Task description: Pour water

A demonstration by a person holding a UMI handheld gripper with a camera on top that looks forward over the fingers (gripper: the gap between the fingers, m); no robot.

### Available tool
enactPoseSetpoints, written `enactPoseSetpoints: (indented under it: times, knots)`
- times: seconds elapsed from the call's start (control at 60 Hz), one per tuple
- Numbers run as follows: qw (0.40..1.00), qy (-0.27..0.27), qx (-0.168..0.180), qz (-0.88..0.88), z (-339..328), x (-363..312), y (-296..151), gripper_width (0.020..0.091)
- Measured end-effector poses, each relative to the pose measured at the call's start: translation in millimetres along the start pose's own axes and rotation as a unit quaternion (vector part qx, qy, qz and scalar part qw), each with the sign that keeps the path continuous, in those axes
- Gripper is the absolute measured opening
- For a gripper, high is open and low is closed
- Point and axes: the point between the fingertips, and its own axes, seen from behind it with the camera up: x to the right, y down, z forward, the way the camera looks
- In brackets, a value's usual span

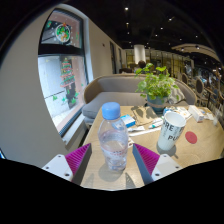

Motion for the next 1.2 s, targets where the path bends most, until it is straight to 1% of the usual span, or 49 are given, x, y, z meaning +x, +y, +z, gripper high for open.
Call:
enactPoseSetpoints:
  times: [0.067, 0.1, 0.15, 0.183, 0.233, 0.35, 0.383, 0.4, 0.417, 0.5, 0.517, 0.633, 0.767, 0.883, 0.933, 1.033, 1.117, 1.2]
  knots:
    - [1.0, 0.012, 0.004, 0.003, 18.9, 0.9, -0.8, 0.081]
    - [1.0, 0.017, 0.007, 0.003, 27.9, 2.2, -0.2, 0.0773]
    - [1.0, 0.027, 0.007, -0.002, 38.5, 7.1, 3.2, 0.0674]
    - [1.0, 0.03, 0.006, -0.006, 43.1, 8.6, 5.3, 0.0581]
    - [0.999, 0.03, 0.019, -0.014, 47.3, 9.7, -0.3, 0.0558]
    - [0.999, 0.018, 0.025, -0.013, 45.7, 7.2, -1.8, 0.0433]
    - [0.999, 0.019, 0.025, -0.01, 46.3, 7.5, -1.5, 0.0419]
    - [0.999, 0.019, 0.026, -0.009, 45.9, 7.5, -1.7, 0.0397]
    - [0.999, 0.019, 0.026, -0.008, 45.0, 8.0, -1.4, 0.039]
    - [1.0, 0.015, 0.021, -0.003, 41.7, 7.1, 0.1, 0.0388]
    - [1.0, 0.013, 0.021, -0.001, 41.4, 6.5, -0.3, 0.036]
    - [1.0, -0.005, 0.027, 0.012, 37.7, 5.6, -14.6, 0.036]
    - [0.995, -0.041, 0.05, 0.076, 20.5, -4.2, -59.7, 0.036]
    - [0.968, -0.101, 0.071, 0.221, 5.6, -3.5, -108.6, 0.0358]
    - [0.942, -0.129, 0.077, 0.299, 1.0, 4.2, -128.3, 0.0357]
    - [0.873, -0.179, 0.07, 0.448, -2.0, 20.6, -156.2, 0.0357]
    - [0.795, -0.22, 0.063, 0.562, 5.6, 42.6, -169.0, 0.0356]
    - [0.721, -0.245, 0.056, 0.645, 10.9, 63.2, -173.3, 0.0353]
